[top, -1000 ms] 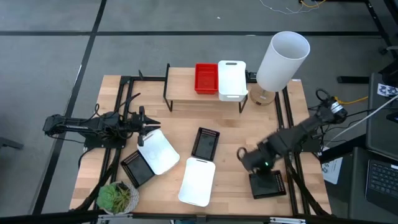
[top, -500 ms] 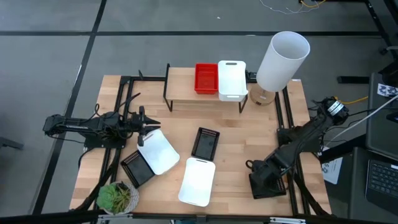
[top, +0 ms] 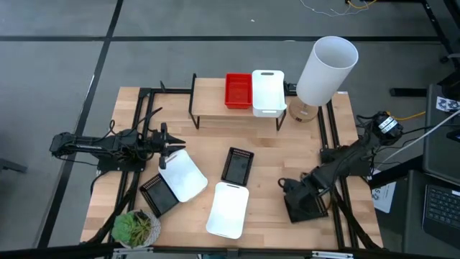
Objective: Stack baskets on shelf by color
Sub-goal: Put the bottom right black bin on the shelf
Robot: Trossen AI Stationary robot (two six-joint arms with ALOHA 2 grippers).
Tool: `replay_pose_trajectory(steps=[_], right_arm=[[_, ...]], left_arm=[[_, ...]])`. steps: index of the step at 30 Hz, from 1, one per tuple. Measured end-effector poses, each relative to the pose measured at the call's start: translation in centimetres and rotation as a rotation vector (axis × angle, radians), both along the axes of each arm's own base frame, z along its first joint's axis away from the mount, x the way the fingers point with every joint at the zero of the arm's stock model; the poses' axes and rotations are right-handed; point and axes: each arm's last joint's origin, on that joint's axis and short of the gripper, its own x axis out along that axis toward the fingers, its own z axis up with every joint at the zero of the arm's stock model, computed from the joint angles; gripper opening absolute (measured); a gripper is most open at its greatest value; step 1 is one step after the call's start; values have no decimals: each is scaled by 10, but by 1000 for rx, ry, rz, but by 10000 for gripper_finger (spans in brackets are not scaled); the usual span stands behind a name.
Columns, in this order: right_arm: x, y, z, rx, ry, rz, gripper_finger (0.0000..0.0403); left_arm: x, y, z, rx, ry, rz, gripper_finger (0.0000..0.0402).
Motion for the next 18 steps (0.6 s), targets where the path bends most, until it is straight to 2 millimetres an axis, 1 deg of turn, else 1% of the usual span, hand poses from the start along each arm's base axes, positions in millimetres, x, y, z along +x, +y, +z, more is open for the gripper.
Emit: replay_pose_trajectory(steps=[2,5,10,13,15,18], right_arm=[[8,-8,0,-75,-87,27,103],[27,-19,3,-149,-248,88,103],[63,-37,16,-184,-553,214,103],[79,-45,26,-198,-714,266,103],[83,-47,29,-164,-766,314,103],[83,-47,31,-69,-717,340,103]], left_arm=[[0,0,0,-1,0,0,74],[0,0,0,-1,0,0,74],[0,0,0,-3,-1,0,74],[0,0,0,-3,0,0,74],[0,0,0,-2,-1,0,74],[0,0,0,-2,0,0,74]])
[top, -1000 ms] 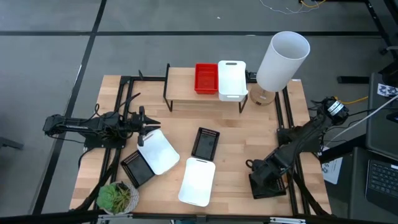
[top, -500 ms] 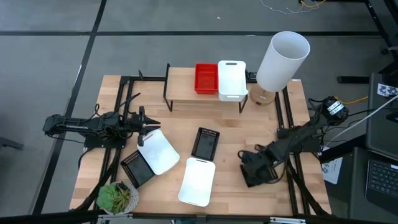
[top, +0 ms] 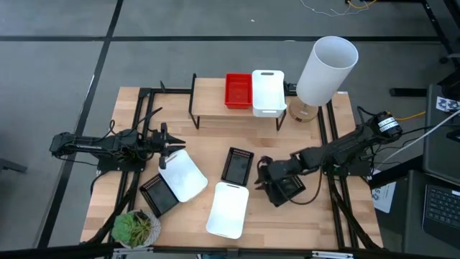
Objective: Stack baskets on shelf by color
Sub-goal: Put the bottom right black bin on the shelf
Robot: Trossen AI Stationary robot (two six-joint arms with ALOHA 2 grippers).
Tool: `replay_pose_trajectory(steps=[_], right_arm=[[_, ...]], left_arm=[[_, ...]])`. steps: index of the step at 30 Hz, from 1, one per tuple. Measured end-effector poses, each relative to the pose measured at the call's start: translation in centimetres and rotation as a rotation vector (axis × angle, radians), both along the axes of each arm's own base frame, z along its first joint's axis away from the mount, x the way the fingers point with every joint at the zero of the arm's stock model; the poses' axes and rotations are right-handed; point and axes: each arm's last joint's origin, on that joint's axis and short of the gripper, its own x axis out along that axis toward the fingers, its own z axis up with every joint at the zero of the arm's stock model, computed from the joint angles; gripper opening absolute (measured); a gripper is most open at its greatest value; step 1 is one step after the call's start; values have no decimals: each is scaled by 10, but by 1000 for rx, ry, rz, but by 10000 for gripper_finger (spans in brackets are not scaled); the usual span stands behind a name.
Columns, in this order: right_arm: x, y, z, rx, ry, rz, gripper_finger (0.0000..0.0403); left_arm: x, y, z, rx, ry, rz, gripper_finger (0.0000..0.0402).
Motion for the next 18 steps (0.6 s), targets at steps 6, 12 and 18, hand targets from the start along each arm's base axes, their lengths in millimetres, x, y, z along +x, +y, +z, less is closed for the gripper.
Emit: replay_pose_trajectory(steps=[6,12,18], right_arm=[[-19,10,0,116,342,-79,103],[-34,44,19,202,446,78,103],[-54,57,12,234,625,-56,103]], left_arm=[[0,0,0,2,0,0,74],[0,0,0,2,0,0,74],[0,0,0,2,0,1,74]])
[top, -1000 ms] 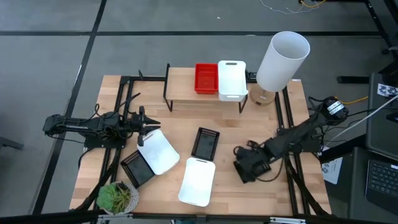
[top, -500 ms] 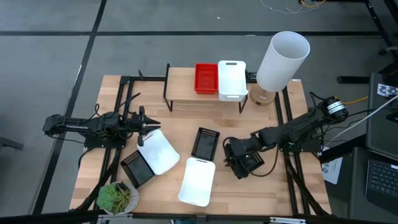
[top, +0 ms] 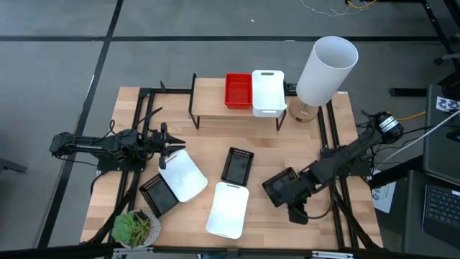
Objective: Stack baskets on shelf by color
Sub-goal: Put the bottom right black bin on the shelf
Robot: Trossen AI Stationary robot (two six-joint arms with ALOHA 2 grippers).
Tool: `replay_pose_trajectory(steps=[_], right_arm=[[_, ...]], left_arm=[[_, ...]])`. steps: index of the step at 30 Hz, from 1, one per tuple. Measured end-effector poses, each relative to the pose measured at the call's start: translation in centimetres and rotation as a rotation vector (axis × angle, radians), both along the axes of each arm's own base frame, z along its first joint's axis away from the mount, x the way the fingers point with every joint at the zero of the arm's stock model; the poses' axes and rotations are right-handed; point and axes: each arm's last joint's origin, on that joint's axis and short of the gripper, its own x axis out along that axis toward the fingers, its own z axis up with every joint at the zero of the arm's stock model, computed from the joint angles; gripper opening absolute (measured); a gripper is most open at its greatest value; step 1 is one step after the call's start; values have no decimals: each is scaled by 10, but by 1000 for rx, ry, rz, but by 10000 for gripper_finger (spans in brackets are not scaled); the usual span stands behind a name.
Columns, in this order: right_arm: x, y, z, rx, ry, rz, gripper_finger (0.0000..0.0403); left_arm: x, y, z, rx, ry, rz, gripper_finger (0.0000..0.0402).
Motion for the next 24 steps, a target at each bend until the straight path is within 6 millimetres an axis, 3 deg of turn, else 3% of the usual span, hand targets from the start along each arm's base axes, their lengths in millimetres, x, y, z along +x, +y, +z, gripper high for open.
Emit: replay_pose_trajectory(steps=[6,11,17,24], right_arm=[[-23,-2,-21,-51,220,-108,103],[-31,-8,-33,-95,263,-128,103],[-30,-30,-54,-250,182,-179,103],[-7,-62,-67,-425,-122,-190,103]], left_arm=[[0,0,0,0,0,0,74],[0,0,0,0,0,0,74],[0,0,0,0,0,0,74],[0,0,0,-1,0,0,74]])
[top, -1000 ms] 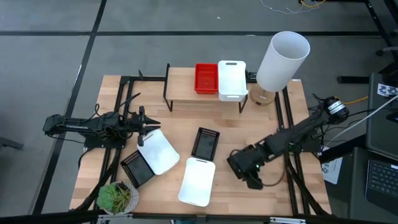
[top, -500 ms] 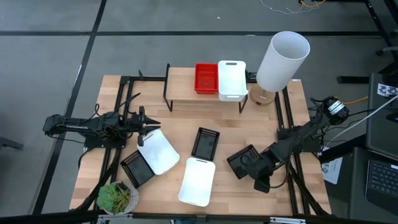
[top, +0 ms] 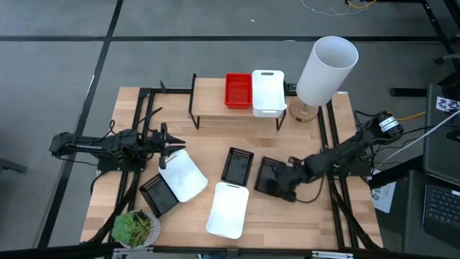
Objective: Stack baskets on shelf by color
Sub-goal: Put the bottom right black bin on the shelf
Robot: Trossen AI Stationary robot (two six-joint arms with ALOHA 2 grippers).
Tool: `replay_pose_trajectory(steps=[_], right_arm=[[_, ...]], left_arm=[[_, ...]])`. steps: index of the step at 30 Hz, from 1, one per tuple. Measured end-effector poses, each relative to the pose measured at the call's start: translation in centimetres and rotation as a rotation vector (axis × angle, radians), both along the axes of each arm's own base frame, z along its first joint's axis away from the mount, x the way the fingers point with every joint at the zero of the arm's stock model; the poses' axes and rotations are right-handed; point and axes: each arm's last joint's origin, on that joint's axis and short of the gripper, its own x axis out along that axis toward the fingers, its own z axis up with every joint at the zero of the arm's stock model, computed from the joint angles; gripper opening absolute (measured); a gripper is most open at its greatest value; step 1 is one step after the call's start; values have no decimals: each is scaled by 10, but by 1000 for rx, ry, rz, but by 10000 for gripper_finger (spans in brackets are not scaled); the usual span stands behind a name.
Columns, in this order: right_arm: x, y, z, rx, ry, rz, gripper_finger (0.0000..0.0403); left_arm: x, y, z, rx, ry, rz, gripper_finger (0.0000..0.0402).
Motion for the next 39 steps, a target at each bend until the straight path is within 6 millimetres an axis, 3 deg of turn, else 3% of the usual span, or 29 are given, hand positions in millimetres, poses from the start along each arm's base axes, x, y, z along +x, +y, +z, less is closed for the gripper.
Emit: replay_pose_trajectory(steps=[7,13,19,27,32,39], right_arm=[[39,-25,14,-98,-347,67,103],[50,-36,33,-115,-300,24,103],[59,-28,59,-112,-282,68,103],[70,-11,81,-149,-421,235,103],[86,-7,75,-142,-500,232,103],[100,-5,40,-208,-410,264,103]], left_arm=[[0,-1,1,-33,-17,-49,74],[-1,-2,12,-27,-131,-89,74],[-1,-3,15,-51,-162,-93,74],[-1,-2,15,-47,-162,-90,74],[-1,-2,15,-47,-163,-89,74],[-1,-2,15,-47,-163,-89,74]])
